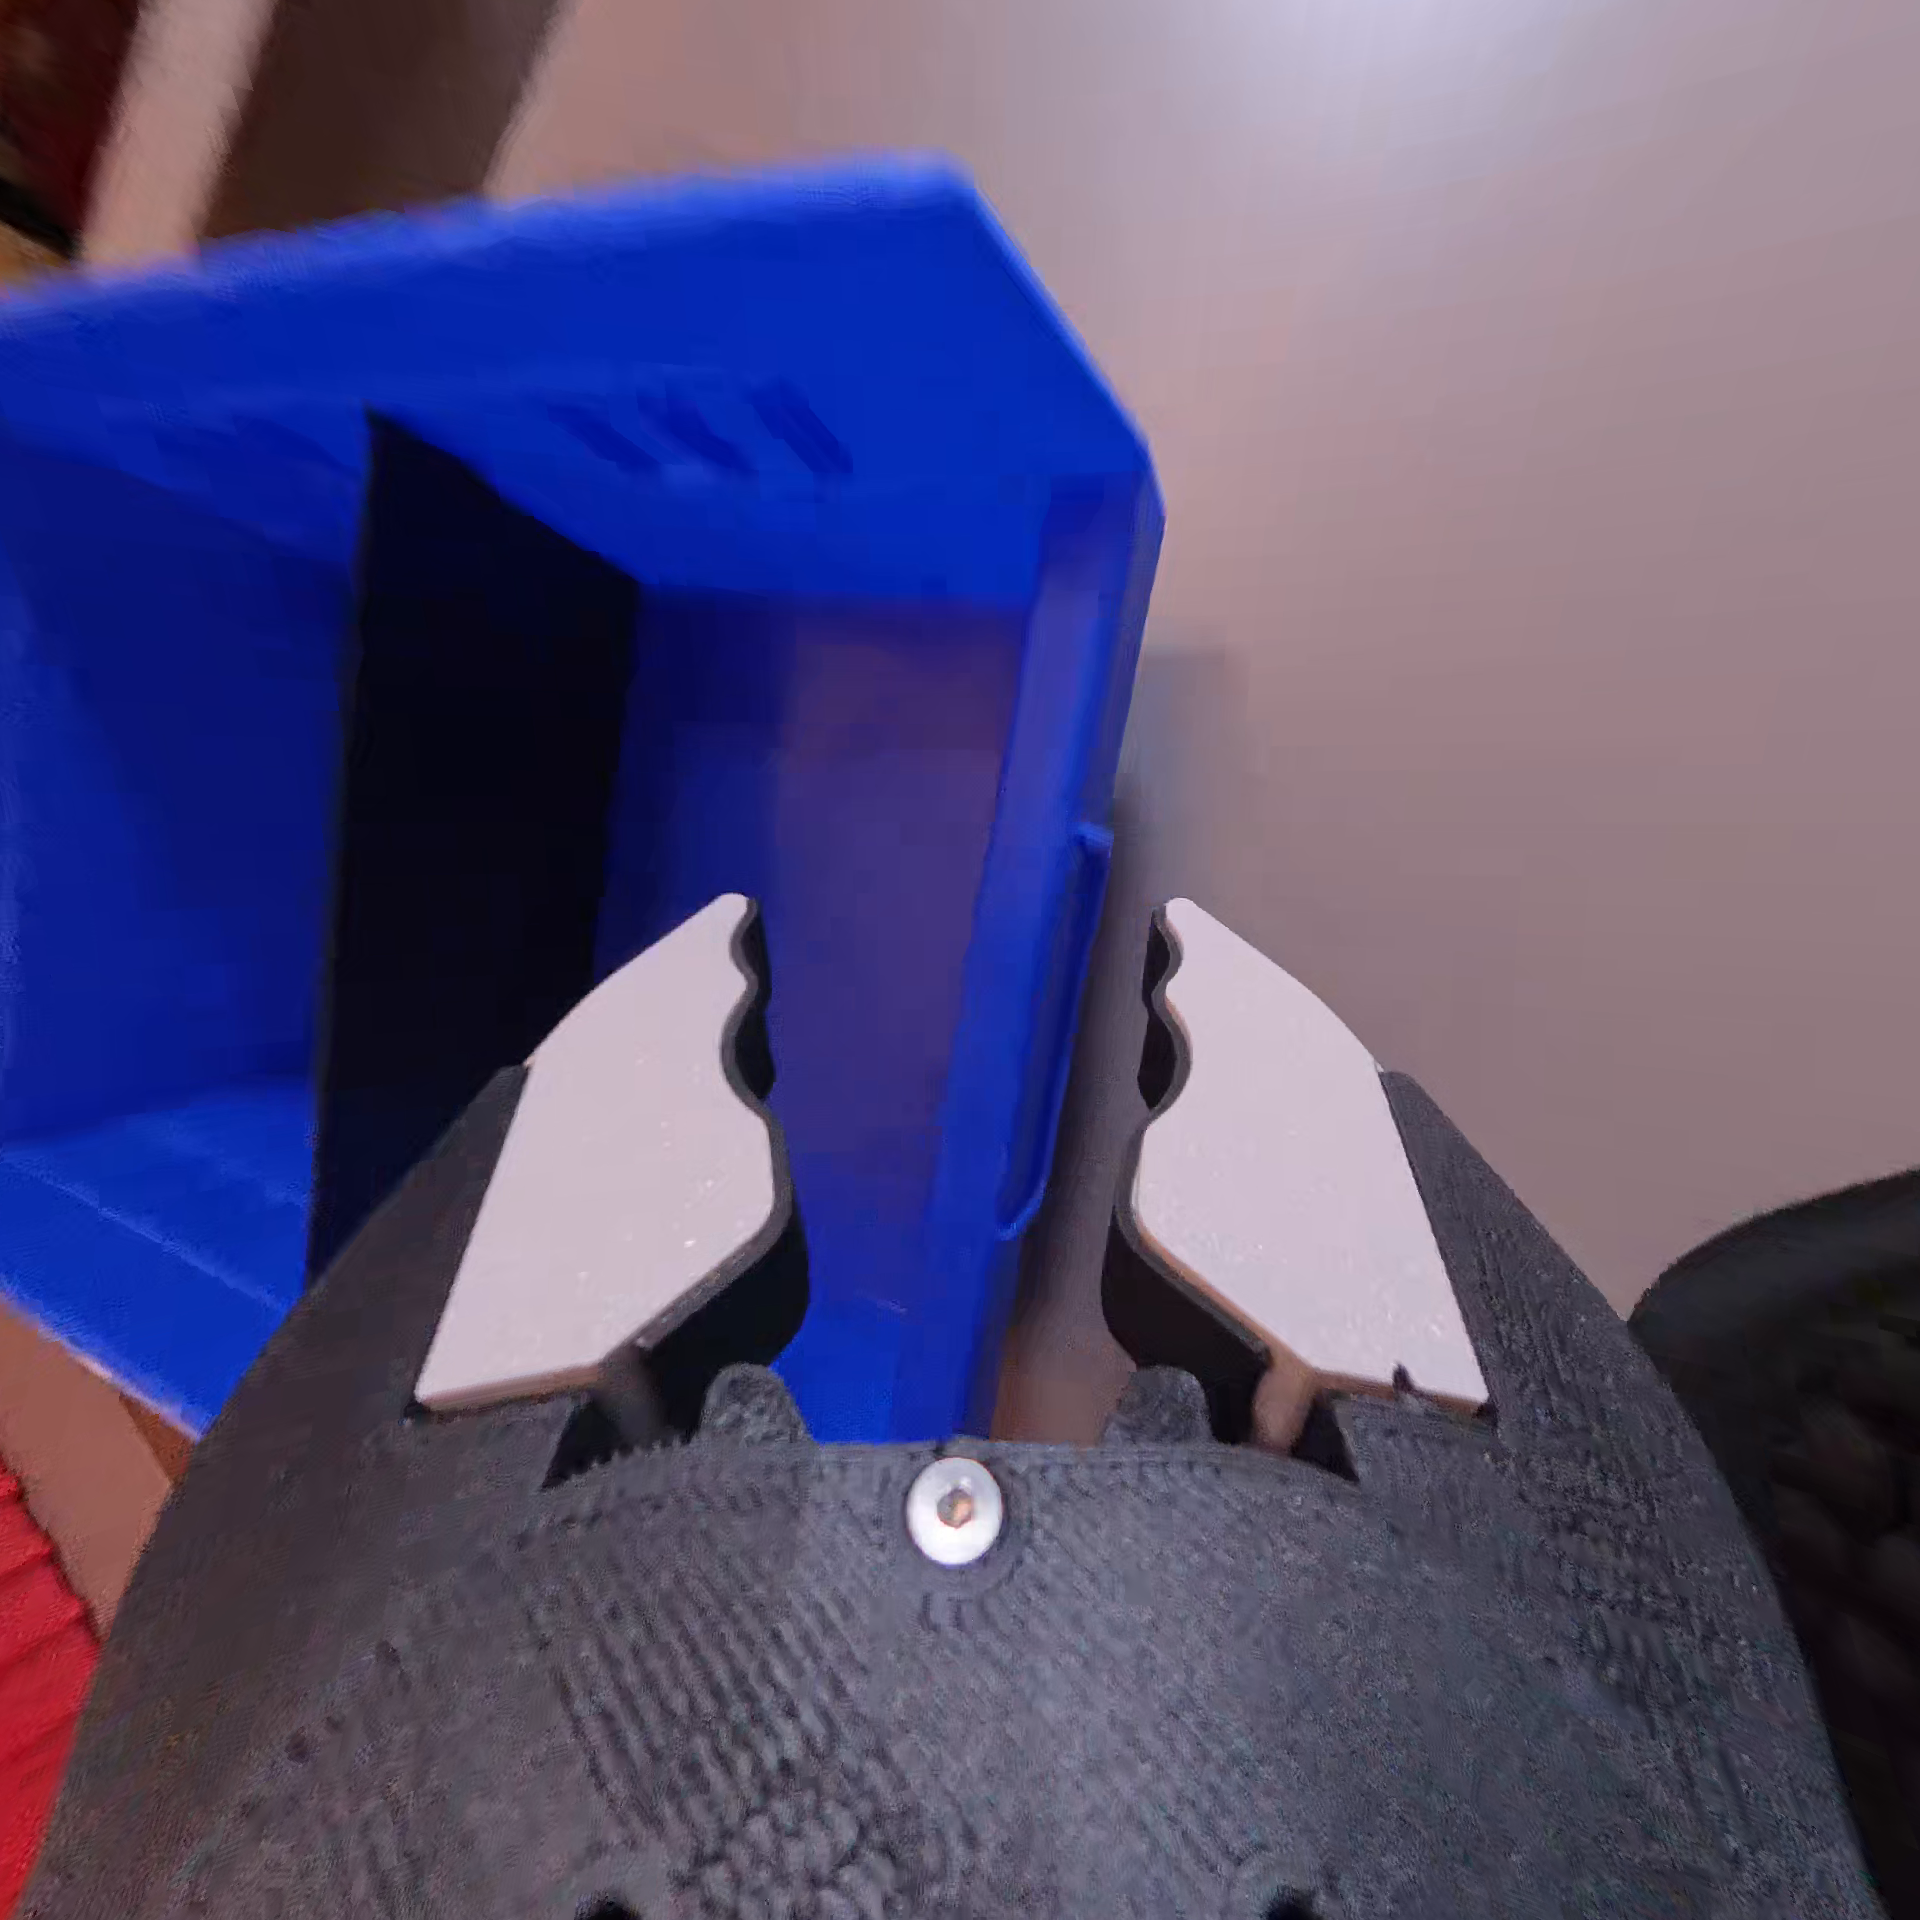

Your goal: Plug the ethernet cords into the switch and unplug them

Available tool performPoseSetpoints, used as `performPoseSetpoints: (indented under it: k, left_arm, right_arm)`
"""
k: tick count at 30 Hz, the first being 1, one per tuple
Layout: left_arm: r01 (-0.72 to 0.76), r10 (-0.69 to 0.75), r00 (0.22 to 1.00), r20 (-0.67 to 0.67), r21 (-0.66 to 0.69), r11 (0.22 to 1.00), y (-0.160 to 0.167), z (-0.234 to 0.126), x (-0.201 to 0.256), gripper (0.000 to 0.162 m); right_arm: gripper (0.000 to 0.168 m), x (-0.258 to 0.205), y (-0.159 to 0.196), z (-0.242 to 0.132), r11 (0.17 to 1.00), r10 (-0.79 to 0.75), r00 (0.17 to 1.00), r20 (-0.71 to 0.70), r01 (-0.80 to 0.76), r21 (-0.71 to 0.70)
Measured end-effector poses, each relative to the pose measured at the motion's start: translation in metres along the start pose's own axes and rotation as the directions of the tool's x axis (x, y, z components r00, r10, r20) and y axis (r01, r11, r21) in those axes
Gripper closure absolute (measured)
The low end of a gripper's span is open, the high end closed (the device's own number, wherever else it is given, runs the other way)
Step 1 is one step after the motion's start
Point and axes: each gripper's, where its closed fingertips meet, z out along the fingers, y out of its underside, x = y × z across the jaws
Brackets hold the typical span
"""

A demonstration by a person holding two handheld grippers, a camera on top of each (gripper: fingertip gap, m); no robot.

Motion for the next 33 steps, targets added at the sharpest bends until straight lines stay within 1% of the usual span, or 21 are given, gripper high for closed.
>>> performPoseSetpoints:
  k: [1,2,3,4,5,6,8,10,12,14,17,20,22,23,25,26,28,30,31,32,33]
  left_arm:
    - [0.001,-0.003,1.0,-0.031,-0.064,0.998,0.013,0.006,0.001,0.091]
    - [-0.009,-0.002,0.997,-0.074,-0.143,0.99,0.028,0.011,0.006,0.091]
    - [-0.044,0.016,0.992,-0.122,-0.229,0.972,0.043,0.016,0.012,0.095]
    - [-0.094,0.045,0.986,-0.16,-0.313,0.945,0.057,0.02,0.016,0.115]
    - [-0.116,0.068,0.985,-0.157,-0.323,0.939,0.056,0.023,0.013,0.135]
    - [-0.133,0.081,0.983,-0.165,-0.338,0.932,0.054,0.023,0.013,0.135]
    - [-0.159,0.105,0.978,-0.178,-0.327,0.932,0.042,0.024,0.025,0.135]
    - [-0.201,0.135,0.965,-0.227,-0.298,0.933,0.026,0.02,0.053,0.135]
    - [-0.251,0.183,0.949,-0.257,-0.264,0.931,0.009,0.016,0.085,0.135]
    - [-0.311,0.244,0.927,-0.285,-0.218,0.925,-0.01,0.013,0.114,0.136]
    - [-0.394,0.338,0.892,-0.3,-0.149,0.907,-0.044,0.015,0.148,0.136]
    - [-0.501,0.476,0.847,-0.235,-0.058,0.863,-0.088,0.029,0.162,0.133]
    - [-0.572,0.564,0.809,-0.164,0.001,0.82,-0.117,0.039,0.164,0.131]
    - [-0.586,0.584,0.8,-0.14,0.028,0.81,-0.129,0.041,0.164,0.129]
    - [-0.557,0.566,0.813,-0.138,0.101,0.824,-0.149,0.031,0.167,0.128]
    - [-0.533,0.556,0.816,-0.161,0.164,0.83,-0.16,0.021,0.171,0.126]
    - [-0.443,0.517,0.825,-0.229,0.308,0.842,-0.186,-0.004,0.18,0.125]
    - [-0.33,0.462,0.848,-0.259,0.424,0.844,-0.22,-0.026,0.178,0.12]
    - [-0.281,0.429,0.864,-0.263,0.456,0.844,-0.236,-0.031,0.173,0.117]
    - [-0.235,0.392,0.878,-0.274,0.466,0.853,-0.25,-0.03,0.166,0.114]
    - [-0.189,0.354,0.884,-0.306,0.459,0.868,-0.261,-0.026,0.162,0.111]
  right_arm:
    - [0.111,-0.007,0.007,-0.003,0.999,-0.038,0.999,-0.01,0.038,-0.028]
    - [0.111,-0.012,0.013,-0.005,0.996,-0.065,0.998,-0.018,0.064,-0.054]
    - [0.111,-0.017,0.019,-0.006,0.995,-0.073,0.997,-0.015,0.072,-0.073]
    - [0.111,-0.021,0.023,-0.006,0.994,-0.063,0.998,-0.001,0.062,-0.085]
    - [0.112,-0.022,0.026,-0.006,0.995,-0.036,0.999,0.006,0.037,-0.091]
    - [0.113,-0.022,0.027,-0.006,0.996,-0.001,1.0,0.011,0.002,-0.084]
    - [0.116,-0.019,0.025,-0.008,0.995,0.074,0.997,0.019,-0.072,-0.064]
    - [0.118,-0.01,0.027,-0.011,0.99,0.128,0.992,-0.004,-0.128,-0.063]
    - [0.117,-0.006,0.032,-0.012,0.976,0.205,0.979,0.004,-0.204,-0.075]
    - [0.112,-0.004,0.035,-0.011,0.947,0.315,0.949,0.015,-0.314,-0.068]
    - [0.101,-0.001,0.042,-0.003,0.887,0.458,0.889,-0.007,-0.458,-0.057]
    - [0.094,-0.004,0.052,0.011,0.827,0.558,0.83,-0.023,-0.558,-0.075]
    - [0.094,-0.008,0.057,0.018,0.81,0.579,0.815,-0.03,-0.579,-0.094]
    - [0.094,-0.009,0.06,0.02,0.805,0.584,0.811,-0.037,-0.584,-0.105]
    - [0.094,-0.011,0.068,0.022,0.798,0.587,0.808,-0.052,-0.589,-0.131]
    - [0.095,-0.011,0.07,0.024,0.789,0.598,0.8,-0.052,-0.599,-0.138]
    - [0.096,-0.009,0.072,0.03,0.77,0.622,0.781,-0.059,-0.623,-0.137]
    - [0.099,-0.008,0.075,0.04,0.757,0.635,0.771,-0.058,-0.635,-0.154]
    - [0.103,-0.008,0.074,0.044,0.747,0.646,0.762,-0.05,-0.645,-0.16]
    - [0.11,-0.007,0.074,0.048,0.739,0.655,0.754,-0.053,-0.653,-0.166]
    - [0.123,-0.006,0.076,0.051,0.737,0.654,0.754,-0.059,-0.653,-0.178]
